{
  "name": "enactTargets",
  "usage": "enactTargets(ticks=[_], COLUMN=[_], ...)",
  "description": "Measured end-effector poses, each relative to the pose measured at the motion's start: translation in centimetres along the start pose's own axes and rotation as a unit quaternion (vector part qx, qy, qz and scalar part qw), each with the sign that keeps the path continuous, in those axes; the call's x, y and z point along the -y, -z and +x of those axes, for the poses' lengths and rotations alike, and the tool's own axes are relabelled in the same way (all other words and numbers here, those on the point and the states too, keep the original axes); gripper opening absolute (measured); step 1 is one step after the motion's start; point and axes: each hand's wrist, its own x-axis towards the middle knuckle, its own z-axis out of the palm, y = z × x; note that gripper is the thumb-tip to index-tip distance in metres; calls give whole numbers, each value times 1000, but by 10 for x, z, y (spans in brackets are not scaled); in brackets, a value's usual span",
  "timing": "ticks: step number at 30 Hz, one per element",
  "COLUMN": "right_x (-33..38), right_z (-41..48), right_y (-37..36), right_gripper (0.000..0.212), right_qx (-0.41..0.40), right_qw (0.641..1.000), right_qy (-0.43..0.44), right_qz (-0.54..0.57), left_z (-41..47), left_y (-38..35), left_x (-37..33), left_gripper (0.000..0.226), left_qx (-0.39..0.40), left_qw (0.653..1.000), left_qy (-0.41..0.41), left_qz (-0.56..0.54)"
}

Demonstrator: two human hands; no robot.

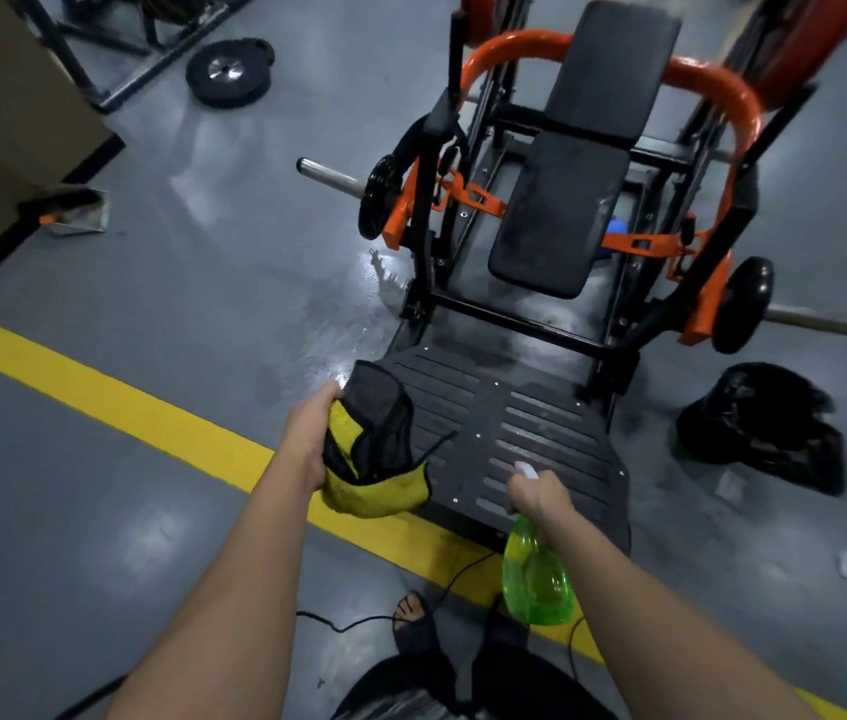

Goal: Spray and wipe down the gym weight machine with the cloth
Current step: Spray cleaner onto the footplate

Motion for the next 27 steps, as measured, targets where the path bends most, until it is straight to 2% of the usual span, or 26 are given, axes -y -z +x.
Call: enactTargets(ticks=[5,9,15,18,24,27], right_x=[-41,-73,-95,-99,-92,-82], right_z=[13,15,18,18,14,14], right_y=[37,64,83,88,91,94], right_gripper=[42,43,50,51,54,54], right_qx=[-66,-111,-98,-65,-56,-43], right_qw=[997,992,990,991,996,998], right_qy=[-23,-52,-84,-90,-45,-30], right_qz=[28,31,64,69,52,44], left_z=[4,10,8,9,-2,-6], left_y=[-6,-25,-61,-70,-81,-81], left_x=[-3,5,22,23,26,31], left_gripper=[26,18,30,28,26,53], left_qx=[30,56,75,70,84,79], left_qw=[998,997,995,996,995,996], left_qy=[30,40,60,51,47,34], left_qz=[-52,-28,-15,-15,14,20])
